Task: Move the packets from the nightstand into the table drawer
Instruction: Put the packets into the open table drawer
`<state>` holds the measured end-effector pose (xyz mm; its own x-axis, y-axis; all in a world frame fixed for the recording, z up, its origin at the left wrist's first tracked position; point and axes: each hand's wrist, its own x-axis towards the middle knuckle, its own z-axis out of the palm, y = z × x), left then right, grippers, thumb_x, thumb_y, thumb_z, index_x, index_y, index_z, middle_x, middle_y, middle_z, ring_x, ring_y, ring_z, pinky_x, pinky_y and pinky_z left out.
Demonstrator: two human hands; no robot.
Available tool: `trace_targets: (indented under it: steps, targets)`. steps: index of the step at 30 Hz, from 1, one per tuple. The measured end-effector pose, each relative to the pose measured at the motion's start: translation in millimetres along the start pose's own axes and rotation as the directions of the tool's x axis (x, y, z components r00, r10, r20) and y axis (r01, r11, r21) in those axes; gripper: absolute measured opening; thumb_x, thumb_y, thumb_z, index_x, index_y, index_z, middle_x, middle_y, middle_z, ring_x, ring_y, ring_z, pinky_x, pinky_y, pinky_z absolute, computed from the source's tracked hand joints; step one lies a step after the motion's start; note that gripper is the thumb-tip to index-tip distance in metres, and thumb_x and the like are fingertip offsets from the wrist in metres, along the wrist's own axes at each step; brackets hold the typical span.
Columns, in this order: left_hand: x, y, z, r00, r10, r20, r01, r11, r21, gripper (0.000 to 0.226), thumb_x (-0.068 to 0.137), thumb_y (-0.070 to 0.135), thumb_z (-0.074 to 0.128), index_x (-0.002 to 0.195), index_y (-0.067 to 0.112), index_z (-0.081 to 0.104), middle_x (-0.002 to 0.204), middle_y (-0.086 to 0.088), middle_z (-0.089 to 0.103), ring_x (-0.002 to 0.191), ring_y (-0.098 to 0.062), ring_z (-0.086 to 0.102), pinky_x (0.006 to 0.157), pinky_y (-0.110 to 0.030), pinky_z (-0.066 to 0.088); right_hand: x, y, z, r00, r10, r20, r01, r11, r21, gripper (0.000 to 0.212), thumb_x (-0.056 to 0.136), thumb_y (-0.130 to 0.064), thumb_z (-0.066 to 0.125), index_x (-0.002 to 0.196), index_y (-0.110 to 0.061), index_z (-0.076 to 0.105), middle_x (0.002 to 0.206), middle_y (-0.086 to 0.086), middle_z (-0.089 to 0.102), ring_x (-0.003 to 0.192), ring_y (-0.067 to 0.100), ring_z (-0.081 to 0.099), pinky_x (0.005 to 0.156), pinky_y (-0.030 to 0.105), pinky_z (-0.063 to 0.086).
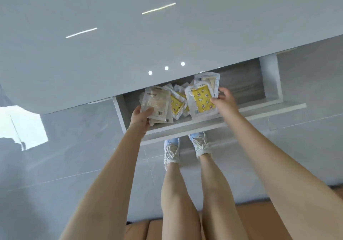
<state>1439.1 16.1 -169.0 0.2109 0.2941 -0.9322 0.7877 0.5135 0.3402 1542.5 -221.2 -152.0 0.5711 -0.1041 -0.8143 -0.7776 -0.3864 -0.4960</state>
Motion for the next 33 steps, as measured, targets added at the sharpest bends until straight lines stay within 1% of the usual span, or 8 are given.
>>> trace_targets:
  steps: [5, 8, 11, 16, 17, 20, 27, 33]
  targets:
    - [34.3, -12.2, 14.1, 0.996, -0.007, -0.084, 0.009, 1.0, 0.021, 0.04, 0.088, 0.009, 0.063, 0.126, 0.013, 0.052, 0.109, -0.008, 0.065, 0.099, -0.028, 0.065, 0.089, -0.045, 0.053, 40.1, 6.8, 16.5, 1.0, -0.024, -0.002, 0.023, 0.982, -0.189, 0.034, 0.09, -0.006, 0.061, 0.122, -0.014, 0.057, 0.115, 0.001, 0.063, 0.09, 0.014, 0.058, 0.057, 0.015, 0.04]
    - [46.9, -18.9, 14.6, 0.982, -0.011, -0.19, 0.007, 1.0, -0.019, 0.028, 0.086, 0.005, 0.064, 0.11, 0.016, 0.056, 0.103, -0.006, 0.063, 0.095, -0.028, 0.064, 0.087, -0.043, 0.054, 54.2, 14.7, 26.7, 0.999, -0.024, -0.036, 0.015, 0.975, -0.223, 0.03, 0.09, -0.008, 0.061, 0.12, -0.01, 0.062, 0.118, 0.005, 0.065, 0.088, 0.014, 0.057, 0.057, 0.015, 0.04]
    - [56.7, -27.4, 10.9, 0.968, -0.001, -0.25, -0.007, 0.999, -0.032, 0.031, 0.083, 0.005, 0.067, 0.112, 0.014, 0.058, 0.103, -0.006, 0.064, 0.098, -0.03, 0.065, 0.087, -0.046, 0.055, 63.0, 21.3, 33.1, 0.998, -0.002, -0.067, -0.015, 0.969, -0.247, 0.029, 0.089, -0.011, 0.063, 0.118, -0.007, 0.064, 0.103, 0.001, 0.062, 0.088, 0.014, 0.055, 0.072, 0.022, 0.044]
    - [48.4, -29.8, 7.8, 0.923, 0.26, -0.285, -0.137, 0.911, 0.389, 0.03, 0.086, 0.021, 0.061, 0.115, 0.017, 0.056, 0.102, 0.001, 0.063, 0.086, -0.016, 0.059, 0.068, -0.025, 0.047, 56.3, 21.0, 38.2, 0.993, -0.117, -0.021, 0.092, 0.869, -0.487, 0.007, 0.088, -0.015, 0.064, 0.082, -0.017, 0.06, 0.075, -0.004, 0.058, 0.078, 0.02, 0.056, 0.05, 0.02, 0.033]
    - [42.7, -29.3, 5.5, 0.914, 0.316, -0.256, -0.182, 0.88, 0.439, 0.037, 0.086, 0.025, 0.062, 0.121, 0.018, 0.052, 0.106, 0.003, 0.061, 0.089, -0.016, 0.057, 0.071, -0.026, 0.046, 50.9, 19.8, 36.8, 0.991, -0.131, 0.008, 0.116, 0.845, -0.522, 0.003, 0.087, -0.015, 0.064, 0.086, -0.016, 0.062, 0.079, -0.003, 0.062, 0.082, 0.022, 0.059, 0.051, 0.02, 0.036]
    - [22.3, -29.9, -5.6, 0.882, 0.438, -0.175, -0.278, 0.782, 0.557, 0.053, 0.082, 0.034, 0.062, 0.132, 0.025, 0.046, 0.127, 0.002, 0.057, 0.118, -0.023, 0.051, 0.096, -0.042, 0.045, 24.0, 7.1, 27.0, 0.982, -0.18, 0.053, 0.176, 0.785, -0.594, 0.044, 0.087, -0.021, 0.066, 0.129, -0.014, 0.054, 0.124, 0.003, 0.062, 0.113, 0.024, 0.059, 0.082, 0.032, 0.05]
    - [-113.9, -2.3, -30.3, 0.772, 0.635, 0.011, -0.269, 0.312, 0.911, 0.065, 0.088, 0.062, 0.041, 0.143, 0.03, 0.031, 0.148, 0.003, 0.035, 0.142, -0.024, 0.018, 0.118, -0.048, 0.006, -91.5, -66.2, -13.8, 0.82, -0.395, 0.414, 0.502, 0.149, -0.852, 0.061, 0.09, -0.045, 0.057, 0.144, -0.021, 0.039, 0.134, 0.003, 0.057, 0.123, 0.027, 0.05, 0.092, 0.039, 0.044]
    - [-221.7, 11.5, -47.2, 0.79, 0.612, 0.027, -0.171, 0.179, 0.969, 0.075, 0.087, 0.07, 0.026, 0.15, 0.035, 0.007, 0.16, -0.001, 0.0, 0.145, -0.029, -0.015, 0.113, -0.055, -0.013, -199.2, -120.4, -21.5, 0.824, -0.322, 0.467, 0.474, -0.061, -0.879, 0.079, 0.089, -0.065, 0.042, 0.152, -0.026, 0.014, 0.15, 0.005, 0.039, 0.141, 0.032, 0.027, 0.108, 0.045, 0.032]
